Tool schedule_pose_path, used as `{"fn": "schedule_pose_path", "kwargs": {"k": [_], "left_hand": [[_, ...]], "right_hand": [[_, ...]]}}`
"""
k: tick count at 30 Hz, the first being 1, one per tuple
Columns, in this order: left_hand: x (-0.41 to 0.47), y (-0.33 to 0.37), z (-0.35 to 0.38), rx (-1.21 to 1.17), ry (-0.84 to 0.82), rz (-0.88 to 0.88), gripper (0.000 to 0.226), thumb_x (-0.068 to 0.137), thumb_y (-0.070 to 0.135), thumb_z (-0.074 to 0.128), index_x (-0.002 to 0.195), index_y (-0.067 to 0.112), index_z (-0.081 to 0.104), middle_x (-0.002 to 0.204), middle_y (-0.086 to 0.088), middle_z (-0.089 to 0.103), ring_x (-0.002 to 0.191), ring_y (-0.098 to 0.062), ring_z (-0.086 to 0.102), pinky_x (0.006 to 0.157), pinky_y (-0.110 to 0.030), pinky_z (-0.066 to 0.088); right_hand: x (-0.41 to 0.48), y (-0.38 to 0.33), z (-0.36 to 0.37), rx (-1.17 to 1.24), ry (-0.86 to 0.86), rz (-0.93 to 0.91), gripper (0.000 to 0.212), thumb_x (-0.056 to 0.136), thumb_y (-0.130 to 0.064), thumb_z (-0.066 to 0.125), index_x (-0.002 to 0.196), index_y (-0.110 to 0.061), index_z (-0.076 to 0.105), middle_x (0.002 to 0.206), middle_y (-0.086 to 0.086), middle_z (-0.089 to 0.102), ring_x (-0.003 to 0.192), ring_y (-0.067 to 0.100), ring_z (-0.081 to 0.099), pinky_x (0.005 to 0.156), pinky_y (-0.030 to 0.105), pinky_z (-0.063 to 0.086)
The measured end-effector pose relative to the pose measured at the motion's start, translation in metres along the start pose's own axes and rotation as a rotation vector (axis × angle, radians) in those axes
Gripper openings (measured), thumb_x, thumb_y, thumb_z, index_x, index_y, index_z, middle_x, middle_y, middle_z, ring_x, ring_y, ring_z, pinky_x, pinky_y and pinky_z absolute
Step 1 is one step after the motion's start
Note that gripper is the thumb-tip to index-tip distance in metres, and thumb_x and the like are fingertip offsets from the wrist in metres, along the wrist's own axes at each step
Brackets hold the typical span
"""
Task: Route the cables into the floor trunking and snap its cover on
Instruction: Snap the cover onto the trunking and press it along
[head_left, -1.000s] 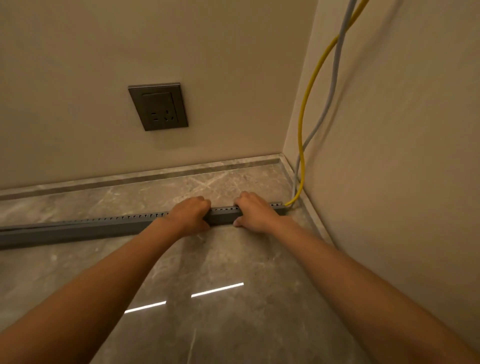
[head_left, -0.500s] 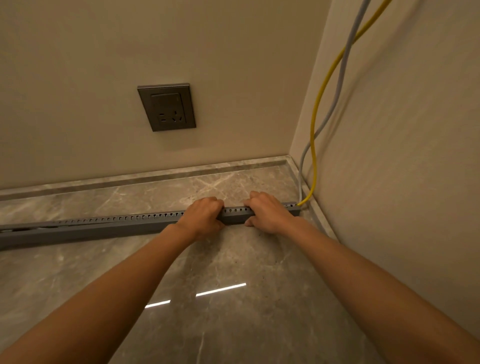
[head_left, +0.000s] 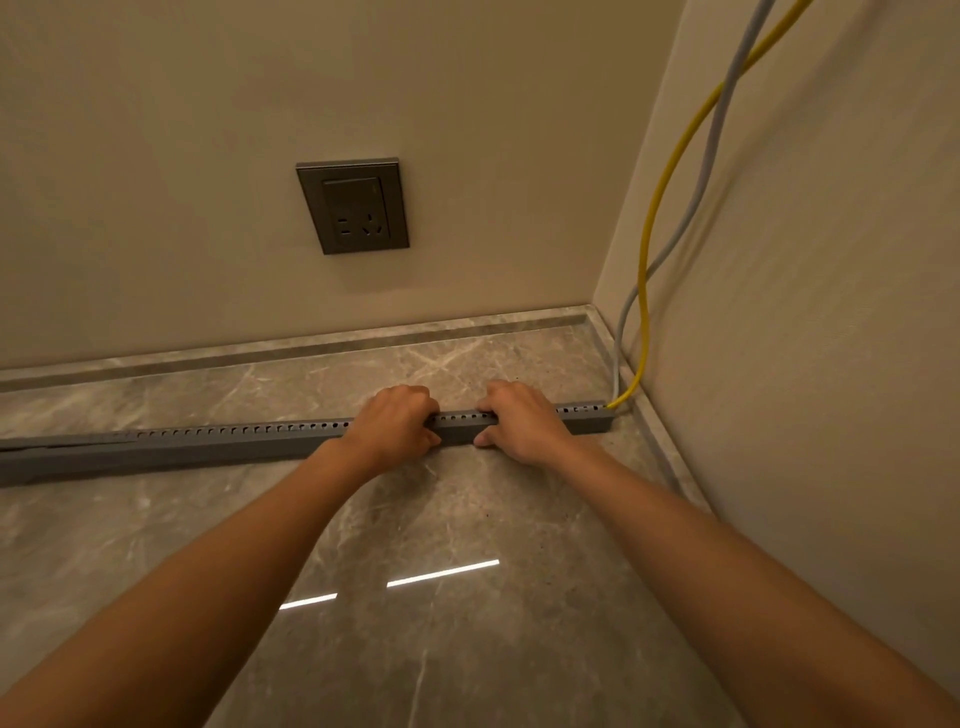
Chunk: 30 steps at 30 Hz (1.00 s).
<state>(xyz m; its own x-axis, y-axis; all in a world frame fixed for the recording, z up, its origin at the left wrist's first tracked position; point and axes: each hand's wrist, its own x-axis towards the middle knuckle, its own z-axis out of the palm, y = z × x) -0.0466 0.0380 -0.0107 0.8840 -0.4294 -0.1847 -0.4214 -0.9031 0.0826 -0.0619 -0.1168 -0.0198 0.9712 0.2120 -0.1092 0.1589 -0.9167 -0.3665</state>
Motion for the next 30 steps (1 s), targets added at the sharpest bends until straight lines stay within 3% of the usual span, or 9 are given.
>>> {"fn": "schedule_pose_path", "kwargs": {"k": [6, 18, 30], "left_hand": [[-0.004, -0.001, 0.004, -0.091, 0.012, -0.026, 0.028, 0.090, 0.020, 0.058, 0.115, 0.008, 0.059, 0.117, -0.012, 0.059, 0.107, -0.028, 0.055, 0.088, -0.037, 0.045], [-0.042, -0.083, -0.010, -0.174, -0.087, -0.212, 0.034, 0.088, 0.020, 0.063, 0.120, 0.008, 0.060, 0.119, -0.015, 0.062, 0.110, -0.029, 0.055, 0.091, -0.037, 0.045], [-0.044, -0.107, -0.001, 0.003, 0.020, -0.014, 0.029, 0.089, 0.027, 0.058, 0.112, 0.010, 0.063, 0.115, -0.011, 0.062, 0.105, -0.028, 0.057, 0.084, -0.036, 0.045]], "right_hand": [[-0.001, -0.004, 0.001, -0.043, 0.005, -0.009, 0.027, 0.082, -0.021, 0.067, 0.103, -0.004, 0.064, 0.111, 0.014, 0.056, 0.102, 0.030, 0.054, 0.085, 0.037, 0.045], [0.019, -0.062, 0.024, 0.073, -0.078, -0.085, 0.033, 0.089, -0.027, 0.057, 0.114, -0.006, 0.059, 0.117, 0.015, 0.053, 0.108, 0.030, 0.049, 0.093, 0.041, 0.040], [0.029, -0.099, 0.040, 0.094, 0.044, 0.067, 0.033, 0.081, -0.026, 0.067, 0.108, -0.007, 0.065, 0.106, 0.010, 0.059, 0.102, 0.028, 0.054, 0.085, 0.034, 0.042]]}}
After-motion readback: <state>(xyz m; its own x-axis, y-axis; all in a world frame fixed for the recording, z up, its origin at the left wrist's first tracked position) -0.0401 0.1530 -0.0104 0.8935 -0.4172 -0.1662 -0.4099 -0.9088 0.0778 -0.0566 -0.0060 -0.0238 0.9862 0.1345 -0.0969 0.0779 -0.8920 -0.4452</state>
